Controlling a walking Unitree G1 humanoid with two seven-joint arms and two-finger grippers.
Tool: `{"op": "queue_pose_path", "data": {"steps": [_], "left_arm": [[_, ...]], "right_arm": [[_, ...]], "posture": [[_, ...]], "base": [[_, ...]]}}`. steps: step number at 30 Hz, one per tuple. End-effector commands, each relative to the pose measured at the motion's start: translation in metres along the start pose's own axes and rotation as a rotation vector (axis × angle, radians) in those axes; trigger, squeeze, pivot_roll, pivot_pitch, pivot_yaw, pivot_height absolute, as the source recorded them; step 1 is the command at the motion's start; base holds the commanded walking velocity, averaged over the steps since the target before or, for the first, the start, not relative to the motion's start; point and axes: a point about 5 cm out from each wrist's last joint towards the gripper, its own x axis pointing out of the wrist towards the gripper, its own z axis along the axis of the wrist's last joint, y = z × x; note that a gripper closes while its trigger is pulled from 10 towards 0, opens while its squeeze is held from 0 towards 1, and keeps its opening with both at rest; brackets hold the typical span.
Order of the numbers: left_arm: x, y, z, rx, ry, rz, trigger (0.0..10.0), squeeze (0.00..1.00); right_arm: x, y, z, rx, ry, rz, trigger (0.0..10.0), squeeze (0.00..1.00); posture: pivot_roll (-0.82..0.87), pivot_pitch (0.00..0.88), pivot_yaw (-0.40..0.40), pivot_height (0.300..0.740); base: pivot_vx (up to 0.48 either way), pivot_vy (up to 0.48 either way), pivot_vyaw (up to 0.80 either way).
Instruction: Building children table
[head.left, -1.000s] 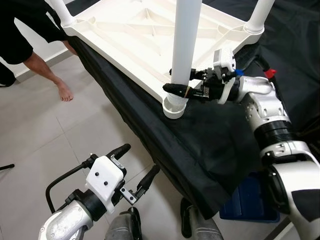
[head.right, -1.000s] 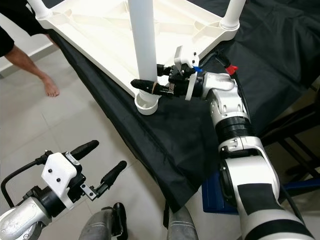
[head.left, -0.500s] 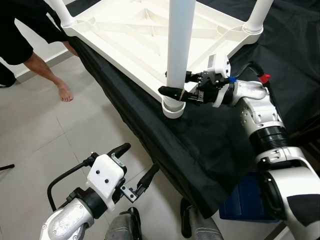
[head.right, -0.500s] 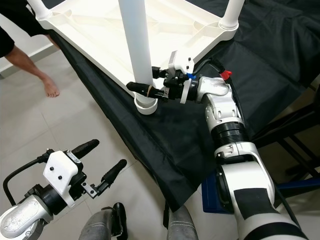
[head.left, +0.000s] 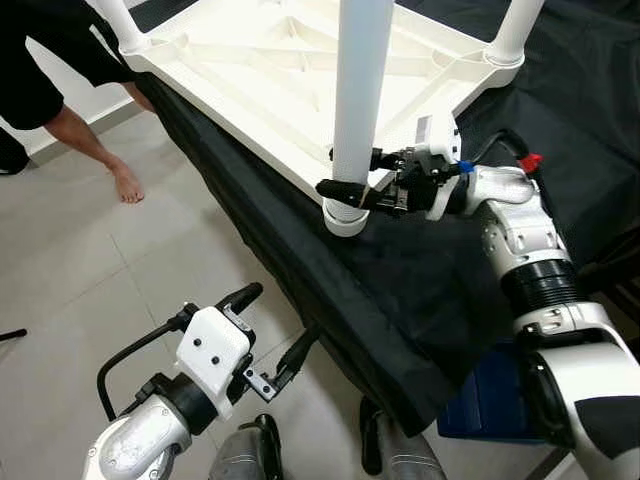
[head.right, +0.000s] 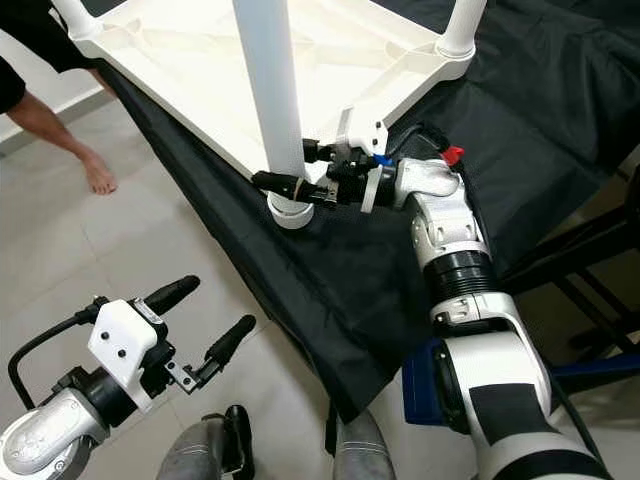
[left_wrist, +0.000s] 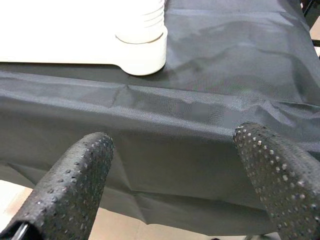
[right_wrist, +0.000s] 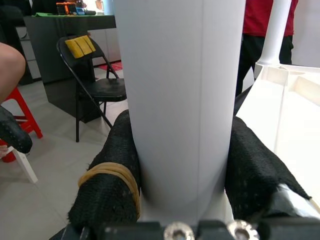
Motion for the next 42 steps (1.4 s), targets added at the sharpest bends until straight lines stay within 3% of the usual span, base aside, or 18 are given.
{"op": "queue_pose_path", "data": {"steps": [1, 27, 42], "left_arm": [[-0.002, -0.001, -0.006, -0.014, 0.023, 0.0, 10.0, 0.0], [-0.002, -0.003, -0.005, -0.012, 0.018, -0.003, 10.0, 0.0], [-0.002, -0.004, -0.005, -0.009, 0.018, -0.006, 10.0, 0.0]], "right_arm": [[-0.001, 0.004, -0.005, 0.007, 0.024, 0.017, 10.0, 0.0], [0.011, 0.023, -0.021, 0.061, 0.03, -0.001, 10.0, 0.0], [0.005, 0.019, -0.034, 0.101, 0.146, -0.126, 10.0, 0.0]], "posture": [[0.11, 0.36, 0.021, 0.74], [0.11, 0.362, 0.021, 0.74], [0.1, 0.364, 0.019, 0.74]], "base": [[0.0, 0.0, 0.0], [0.0, 0.0, 0.0], [0.0, 0.0, 0.0]]}}
